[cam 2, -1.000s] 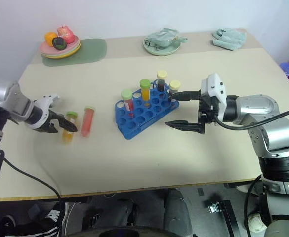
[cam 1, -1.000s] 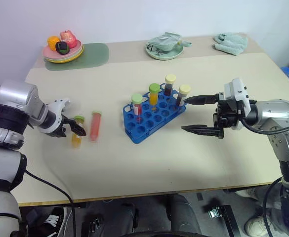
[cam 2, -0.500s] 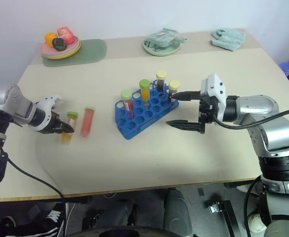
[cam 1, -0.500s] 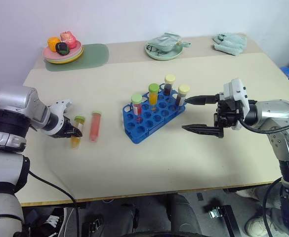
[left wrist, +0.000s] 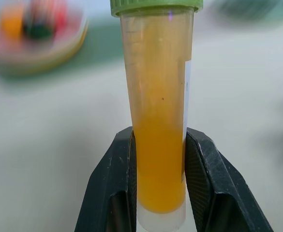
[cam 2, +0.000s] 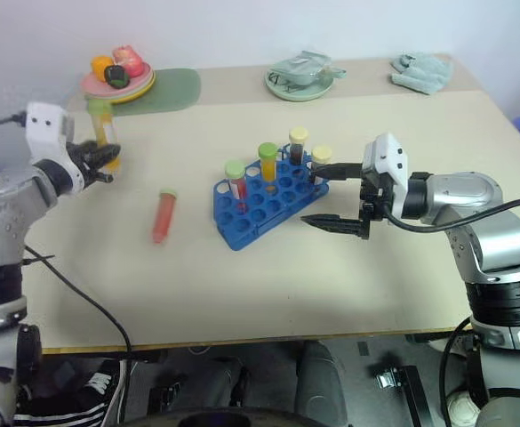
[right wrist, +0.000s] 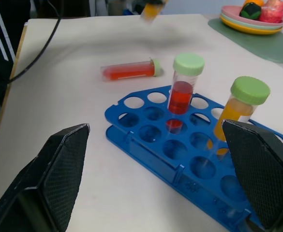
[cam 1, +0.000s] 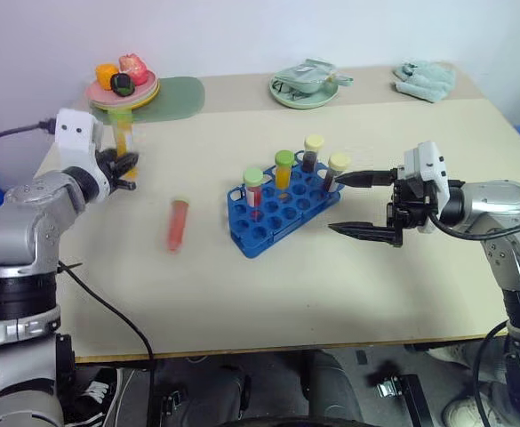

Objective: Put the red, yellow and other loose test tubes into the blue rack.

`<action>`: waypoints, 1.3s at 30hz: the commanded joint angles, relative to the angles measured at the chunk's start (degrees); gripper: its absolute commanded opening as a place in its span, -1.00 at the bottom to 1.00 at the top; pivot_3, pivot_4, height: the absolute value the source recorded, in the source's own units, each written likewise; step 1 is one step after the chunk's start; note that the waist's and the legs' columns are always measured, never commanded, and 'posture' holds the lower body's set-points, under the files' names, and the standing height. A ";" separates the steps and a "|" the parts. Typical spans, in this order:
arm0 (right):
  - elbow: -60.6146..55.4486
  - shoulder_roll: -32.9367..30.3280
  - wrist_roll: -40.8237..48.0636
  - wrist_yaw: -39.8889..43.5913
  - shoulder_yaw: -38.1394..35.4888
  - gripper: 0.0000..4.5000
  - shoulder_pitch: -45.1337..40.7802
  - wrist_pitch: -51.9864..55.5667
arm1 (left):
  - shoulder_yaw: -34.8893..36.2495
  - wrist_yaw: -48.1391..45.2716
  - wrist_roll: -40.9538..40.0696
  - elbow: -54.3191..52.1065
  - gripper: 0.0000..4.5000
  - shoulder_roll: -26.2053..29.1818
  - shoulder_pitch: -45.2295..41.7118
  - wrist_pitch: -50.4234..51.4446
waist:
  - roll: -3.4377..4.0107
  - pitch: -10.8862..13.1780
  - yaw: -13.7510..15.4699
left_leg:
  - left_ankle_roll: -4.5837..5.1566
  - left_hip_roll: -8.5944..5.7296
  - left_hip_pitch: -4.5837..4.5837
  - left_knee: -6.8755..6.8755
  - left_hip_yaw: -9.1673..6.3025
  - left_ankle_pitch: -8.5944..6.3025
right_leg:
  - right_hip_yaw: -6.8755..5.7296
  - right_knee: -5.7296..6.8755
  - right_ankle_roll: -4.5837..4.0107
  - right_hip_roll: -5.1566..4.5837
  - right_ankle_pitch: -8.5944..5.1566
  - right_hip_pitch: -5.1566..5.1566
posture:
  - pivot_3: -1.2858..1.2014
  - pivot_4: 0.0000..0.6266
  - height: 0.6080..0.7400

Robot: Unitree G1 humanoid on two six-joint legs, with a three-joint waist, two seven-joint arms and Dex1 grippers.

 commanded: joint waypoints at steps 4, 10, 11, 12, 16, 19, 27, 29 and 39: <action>1.33 -0.92 -0.22 -1.80 -4.62 1.00 1.02 -1.50 | -3.26 -9.16 -3.18 -7.45 -0.66 -8.14 -2.51 -16.23 | -0.02 -0.01 -0.04 | 0.02 0.01 0.02 0.00 0.04 -0.01 | 0.00 0.00 0.00 -0.01 0.00 0.02 | 0.03 -0.52 1.00; -0.50 -2.31 0.48 -3.63 -7.59 1.00 5.37 0.13 | -16.96 -12.05 7.28 -0.80 -0.66 -16.53 -4.99 -28.88 | -0.03 -0.02 -0.15 | 0.03 0.02 0.05 0.01 0.13 -0.01 | 0.01 -0.01 0.00 -0.01 0.01 0.06 | 0.03 -0.52 1.00; -0.42 -3.19 0.28 -3.10 -8.22 1.00 6.76 0.08 | -19.72 -12.20 10.40 1.42 -0.66 -17.38 -5.24 -31.94 | -0.03 -0.02 -0.16 | 0.03 0.02 0.06 0.01 0.13 -0.01 | 0.01 -0.01 0.00 0.00 0.01 0.06 | 0.03 -0.52 1.00; -0.41 -3.77 0.17 -2.75 -8.59 1.00 7.72 -0.01 | -21.33 -12.20 12.37 3.07 -0.66 -17.96 -5.39 -34.11 | -0.03 -0.02 -0.11 | 0.03 0.02 0.06 0.01 0.15 -0.01 | 0.01 -0.01 0.00 0.00 0.01 0.06 | 0.03 -0.52 1.00; -3.05 -4.63 1.67 -3.99 -11.26 1.00 10.88 1.25 | -23.86 -9.27 13.81 8.05 -0.66 -25.49 -7.70 -36.16 | -0.04 -0.02 -0.08 | 0.07 0.02 0.06 0.01 0.16 -0.02 | 0.01 -0.07 0.01 0.00 0.01 0.10 | 0.03 -0.52 1.00; -4.22 -5.07 2.39 -4.76 -12.83 1.00 11.97 2.41 | -25.10 -10.40 14.16 9.56 -0.66 -28.12 -8.56 -36.89 | -0.04 -0.02 -0.13 | 0.07 0.03 0.06 0.01 0.16 -0.02 | 0.01 -0.06 0.01 0.01 0.01 0.10 | 0.03 -0.52 1.00; -4.91 -5.90 2.71 -5.77 -14.64 1.00 13.41 3.50 | -27.76 -9.00 20.54 19.73 -0.66 -30.60 -11.54 -42.55 | -0.03 -0.02 -0.09 | 0.09 0.03 0.11 0.01 0.21 -0.03 | 0.02 -0.11 0.01 0.01 0.01 0.13 | 0.03 -0.52 1.00; -4.83 -6.06 2.81 -5.89 -14.84 1.00 13.25 3.69 | -28.84 -9.33 21.91 20.50 -0.66 -30.99 -10.88 -44.22 | -0.04 -0.02 -0.07 | 0.09 0.03 0.10 0.01 0.22 -0.03 | 0.02 -0.10 0.02 0.01 0.02 0.13 | 0.03 -0.52 1.00; -4.12 -8.09 3.11 -5.34 -16.19 1.00 13.94 4.98 | -32.62 -8.05 27.92 22.52 -0.66 -32.50 -7.18 -47.30 | -0.03 -0.02 0.00 | 0.10 0.02 0.11 0.01 0.22 -0.03 | 0.02 -0.11 0.04 0.00 0.03 0.14 | 0.03 -0.52 1.00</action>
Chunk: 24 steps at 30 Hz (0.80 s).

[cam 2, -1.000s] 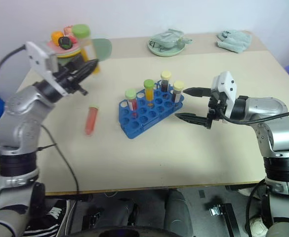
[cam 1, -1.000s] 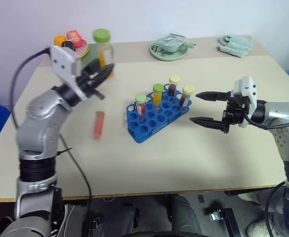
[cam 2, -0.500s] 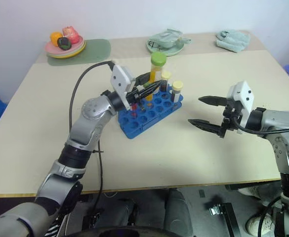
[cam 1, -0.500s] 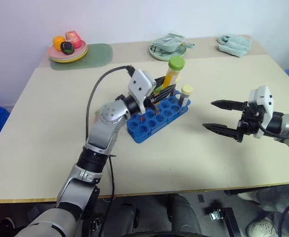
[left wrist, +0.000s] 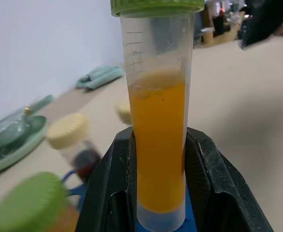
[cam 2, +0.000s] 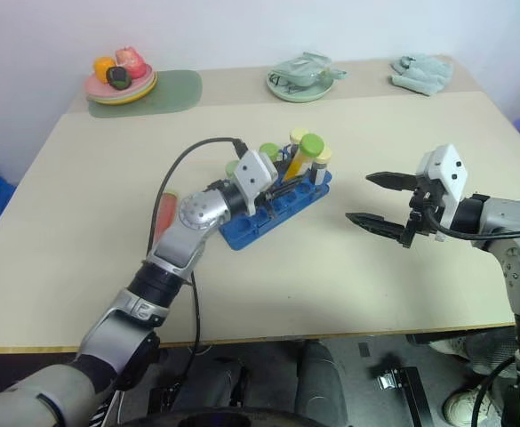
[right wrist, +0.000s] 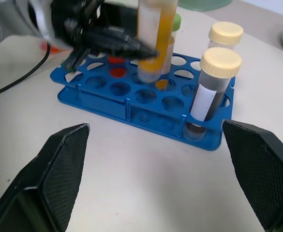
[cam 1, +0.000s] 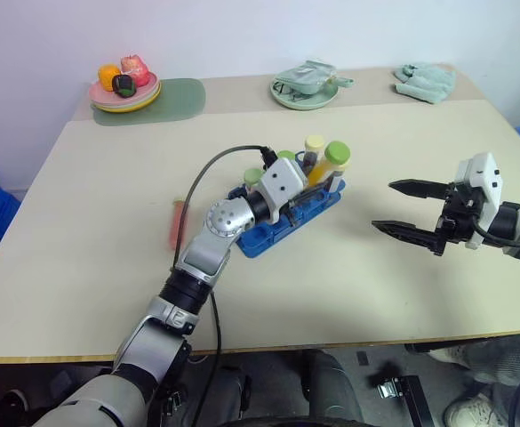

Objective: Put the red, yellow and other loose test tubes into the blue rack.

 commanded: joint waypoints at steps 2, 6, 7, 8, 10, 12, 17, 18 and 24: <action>-0.95 -2.53 1.58 1.05 -3.62 1.00 1.18 1.13 | -0.42 0.94 1.66 -1.77 -0.66 -0.11 0.84 -2.45 | 0.00 0.00 0.15 | 0.00 0.00 0.00 0.00 0.00 0.00 | 0.00 0.00 0.00 0.00 0.00 0.00 | 0.03 -0.52 1.00; -1.50 -4.03 2.30 2.39 -5.74 1.00 3.94 2.32 | -0.16 2.20 3.14 -0.92 -0.66 0.36 1.84 -3.59 | 0.00 0.00 0.40 | 0.01 0.00 0.00 0.00 0.00 -0.01 | 0.00 -0.01 0.00 0.00 0.00 0.01 | 0.03 -0.52 1.00; -1.80 -4.32 2.71 2.72 -6.19 1.00 4.54 2.80 | -0.14 2.08 3.12 -0.92 -0.66 0.44 2.10 -3.76 | 0.00 0.00 0.66 | 0.01 0.00 0.00 0.00 0.01 -0.01 | 0.00 -0.02 0.00 0.00 0.00 0.01 | 0.03 -0.52 1.00; -2.18 -4.43 2.81 2.68 -6.59 1.00 5.03 2.84 | -0.19 1.86 2.98 -0.81 -0.66 0.42 2.50 -4.11 | 0.00 0.00 0.80 | 0.02 0.00 0.01 0.00 0.03 -0.01 | 0.01 -0.03 0.00 0.00 0.00 0.01 | 0.03 -0.52 1.00; -2.89 -4.46 3.19 2.40 -7.13 1.00 5.65 3.35 | -0.32 2.25 3.30 -0.10 -0.66 0.28 3.20 -4.31 | 0.01 0.00 1.13 | 0.02 0.00 0.03 0.00 0.08 -0.01 | 0.03 -0.03 0.00 0.00 0.00 0.01 | 0.03 -0.52 1.00; -3.39 -4.38 3.31 2.07 -7.32 1.00 5.90 3.55 | 0.04 2.58 2.71 0.56 -0.66 -0.56 3.65 -4.06 | 0.01 -0.01 1.37 | 0.02 0.00 0.05 0.01 0.09 -0.01 | 0.04 -0.04 0.00 0.00 0.00 0.01 | 0.03 -0.52 1.00; -4.48 -4.20 3.63 1.37 -7.85 1.00 6.45 4.24 | -0.18 2.26 2.47 2.27 -0.66 -1.95 3.69 -4.76 | 0.00 -0.01 1.54 | 0.06 0.00 0.22 0.02 0.09 -0.03 | 0.04 -0.14 0.02 0.00 0.01 0.25 | 0.03 -0.52 1.00; -4.70 -4.14 3.60 1.20 -7.95 1.00 6.61 4.29 | -0.22 2.11 2.48 2.80 -0.66 -2.17 3.44 -5.36 | 0.00 -0.01 1.54 | 0.07 0.00 0.31 0.00 0.09 -0.04 | 0.04 -0.18 0.02 0.00 0.01 0.35 | 0.03 -0.52 1.00; -5.63 -4.16 3.73 0.54 -8.63 1.00 7.31 4.76 | 0.19 1.85 2.35 7.27 -0.66 -3.80 1.08 -6.78 | 0.00 -0.02 1.51 | 0.19 0.03 0.76 -0.08 0.10 -0.11 | 0.04 -0.40 0.09 0.03 0.04 0.87 | 0.03 -0.52 1.00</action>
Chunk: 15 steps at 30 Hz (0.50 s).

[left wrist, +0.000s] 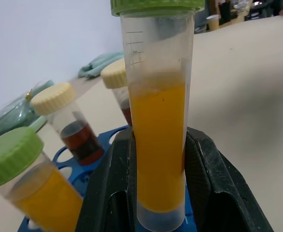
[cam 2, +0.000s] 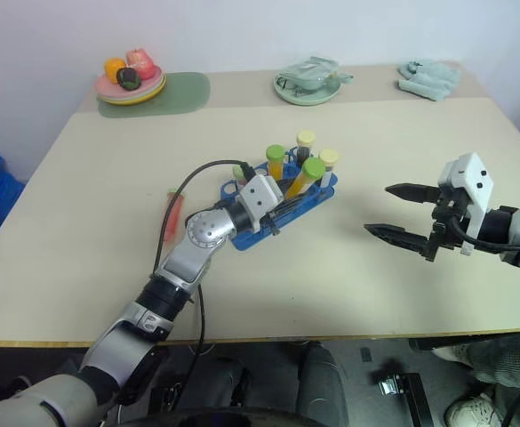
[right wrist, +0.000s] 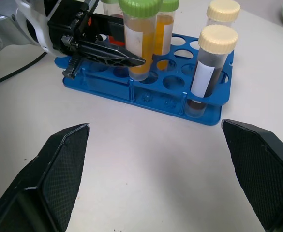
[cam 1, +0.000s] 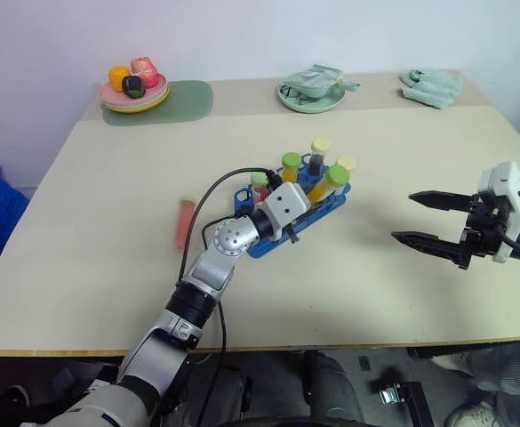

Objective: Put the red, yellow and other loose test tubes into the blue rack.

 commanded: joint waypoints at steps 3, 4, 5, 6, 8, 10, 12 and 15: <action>-1.99 -0.76 1.39 -0.49 -2.79 1.00 0.16 0.17 | 0.66 -0.37 -0.52 2.78 -0.66 -0.78 -1.45 -1.95 | 0.00 0.00 -0.05 | 0.04 0.00 0.01 0.00 0.02 -0.02 | 0.00 -0.04 0.02 0.00 0.01 0.01 | 0.03 -0.52 1.00; -2.08 -0.77 1.43 -0.54 -2.91 1.00 0.27 0.21 | 0.61 -0.20 -0.16 3.48 -0.66 -0.67 -1.89 -2.41 | 0.00 0.00 -0.02 | 0.04 0.00 0.01 0.00 0.02 -0.02 | 0.00 -0.06 0.03 0.00 0.02 0.01 | 0.03 -0.52 1.00; -2.13 -0.76 1.45 -0.63 -3.00 1.00 0.34 0.23 | 0.90 -0.01 -0.37 4.16 -0.66 -0.84 -2.26 -2.51 | 0.00 0.00 -0.02 | 0.04 0.00 0.00 0.01 0.03 -0.02 | 0.00 -0.07 0.04 0.00 0.02 0.02 | 0.03 -0.52 1.00; -2.22 -0.72 1.52 -0.77 -3.11 1.00 0.42 0.30 | 1.21 0.07 -0.74 4.77 -0.66 -1.08 -2.58 -2.47 | 0.00 0.00 -0.04 | 0.04 0.00 0.00 0.00 0.03 -0.02 | 0.00 -0.09 0.05 0.00 0.03 0.02 | 0.03 -0.52 1.00; -2.26 -0.66 1.42 -1.03 -3.18 1.00 0.55 0.19 | 0.97 -0.30 -0.59 5.73 -0.66 -1.02 -3.05 -2.50 | 0.00 0.00 -0.07 | 0.05 0.00 0.00 0.00 0.03 -0.03 | 0.00 -0.12 0.05 0.00 0.03 0.02 | 0.03 -0.52 1.00; -2.02 -0.60 1.20 -1.22 -3.11 1.00 0.51 -0.08 | 0.69 -1.10 -0.67 6.22 -0.66 -1.00 -3.10 -2.39 | 0.00 0.00 -0.05 | 0.06 0.00 -0.01 0.00 0.03 -0.03 | 0.00 -0.13 0.06 0.00 0.03 0.02 | 0.03 -0.52 1.00; -1.70 -0.74 1.01 -1.21 -3.05 1.00 0.38 -0.35 | 1.43 -2.19 -2.82 4.95 -0.66 -1.76 -2.06 -0.87 | 0.00 0.00 -0.03 | 0.06 0.00 0.00 0.00 0.04 -0.04 | 0.00 -0.15 0.07 0.00 0.04 0.05 | 0.03 -0.52 1.00; -1.31 -0.88 0.85 -1.27 -2.84 1.00 -0.01 -0.55 | 2.10 -3.28 -4.42 3.77 -0.66 -2.14 -0.95 1.06 | 0.00 0.00 -0.07 | 0.08 0.00 0.00 0.00 0.04 -0.05 | 0.00 -0.17 0.08 0.00 0.05 0.06 | 0.03 -0.52 1.00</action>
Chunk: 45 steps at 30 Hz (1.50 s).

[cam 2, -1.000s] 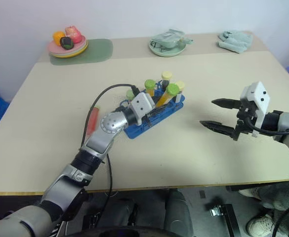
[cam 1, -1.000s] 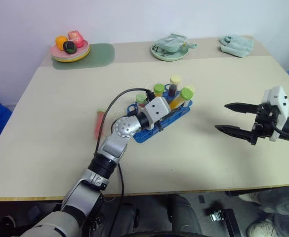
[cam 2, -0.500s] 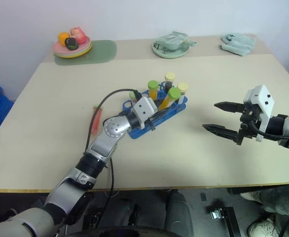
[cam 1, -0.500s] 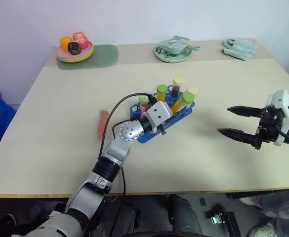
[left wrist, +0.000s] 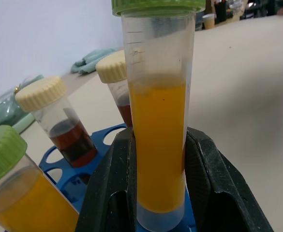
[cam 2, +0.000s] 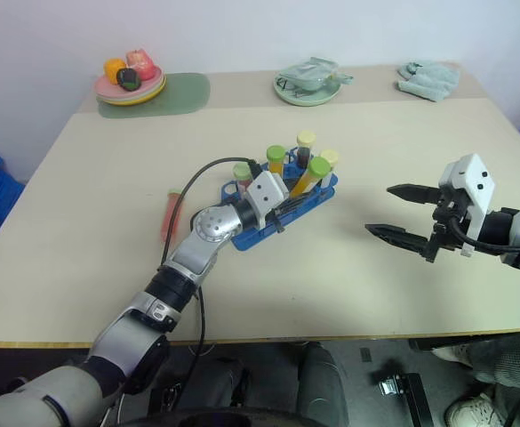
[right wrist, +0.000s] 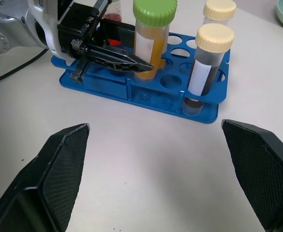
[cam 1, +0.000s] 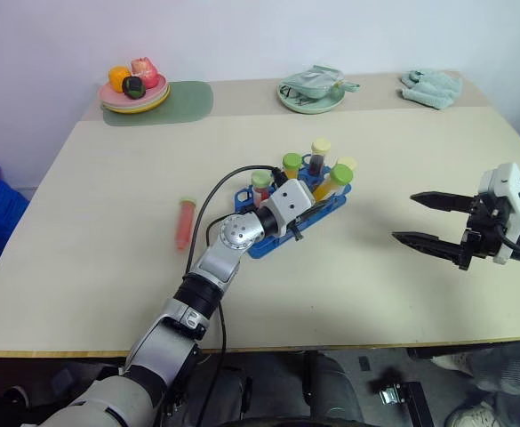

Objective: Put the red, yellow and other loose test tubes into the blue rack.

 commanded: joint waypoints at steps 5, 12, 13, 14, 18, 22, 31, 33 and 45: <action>-0.79 -0.79 0.18 -0.13 -1.72 1.00 -0.85 -1.52 | 4.74 -1.30 -7.70 -4.09 -0.66 -2.90 2.44 8.05 | 0.00 0.00 -0.03 | 0.01 0.00 0.00 0.00 0.00 -0.01 | 0.00 -0.04 0.01 0.00 0.00 0.00 | 0.03 -0.52 1.00; 0.16 -0.75 -0.15 -0.24 -0.82 1.00 -2.23 -2.18 | 4.39 -2.62 -7.43 -5.12 -0.66 -2.39 3.29 8.95 | 0.00 0.00 -0.04 | 0.01 0.01 -0.01 -0.02 0.01 -0.01 | 0.00 -0.07 0.01 0.02 0.01 0.00 | 0.03 -0.52 1.00; 0.27 -0.73 -0.18 -0.25 -0.71 1.00 -2.39 -2.24 | 4.20 -2.62 -7.11 -5.18 -0.66 -2.28 3.38 8.74 | 0.00 0.00 -0.04 | 0.01 0.01 -0.01 -0.02 0.01 -0.01 | 0.00 -0.08 0.01 0.02 0.01 0.00 | 0.03 -0.52 1.00; 0.35 -0.71 -0.24 -0.26 -0.62 1.00 -2.51 -2.33 | 4.11 -2.47 -6.94 -5.41 -0.44 -2.26 3.57 8.65 | 0.00 0.00 -0.04 | 0.01 0.01 -0.01 -0.02 0.01 -0.01 | 0.00 -0.08 0.01 0.02 0.01 0.00 | 0.03 -0.52 1.00; 0.46 -0.64 -0.45 -0.22 -0.46 1.00 -2.68 -2.60 | 3.75 -3.36 -7.26 -6.44 0.43 -2.10 4.16 8.75 | 0.00 0.00 -0.04 | 0.02 0.01 -0.01 -0.03 0.02 -0.01 | 0.00 -0.09 0.01 0.02 0.01 -0.01 | 0.03 -0.52 1.00; 0.63 -0.57 -0.54 -0.24 -0.29 1.00 -2.98 -2.66 | 3.46 -4.01 -7.05 -7.33 0.98 -2.02 4.58 8.57 | 0.00 0.00 0.00 | 0.02 0.01 -0.03 -0.02 0.02 -0.01 | 0.00 -0.09 0.01 0.02 0.01 0.00 | 0.03 -0.52 1.00; 1.63 -0.15 -0.96 -0.43 0.81 1.00 -3.99 -3.59 | 2.12 -2.93 -4.33 -17.53 0.98 1.30 6.39 12.29 | 0.00 0.00 -0.05 | 0.03 0.03 -0.04 -0.03 0.03 -0.02 | 0.01 -0.10 0.02 0.02 0.01 -0.02 | 0.03 -0.52 1.00; 2.02 0.01 -1.09 -0.45 1.15 1.00 -4.38 -3.98 | 2.38 -2.84 -4.81 -20.94 0.98 2.08 6.57 13.99 | 0.00 0.00 -0.05 | 0.03 0.03 -0.04 -0.03 0.03 -0.02 | 0.00 -0.10 0.02 0.02 0.01 -0.02 | 0.03 -0.52 1.00; 5.11 0.70 -2.22 -0.35 3.44 1.00 -7.23 -6.43 | 6.21 0.32 -5.45 -30.44 0.98 5.27 0.69 18.41 | -0.01 0.01 -0.03 | 0.04 0.03 -0.05 -0.02 0.04 -0.03 | 0.01 -0.11 0.03 0.02 0.02 -0.02 | 0.03 -0.52 1.00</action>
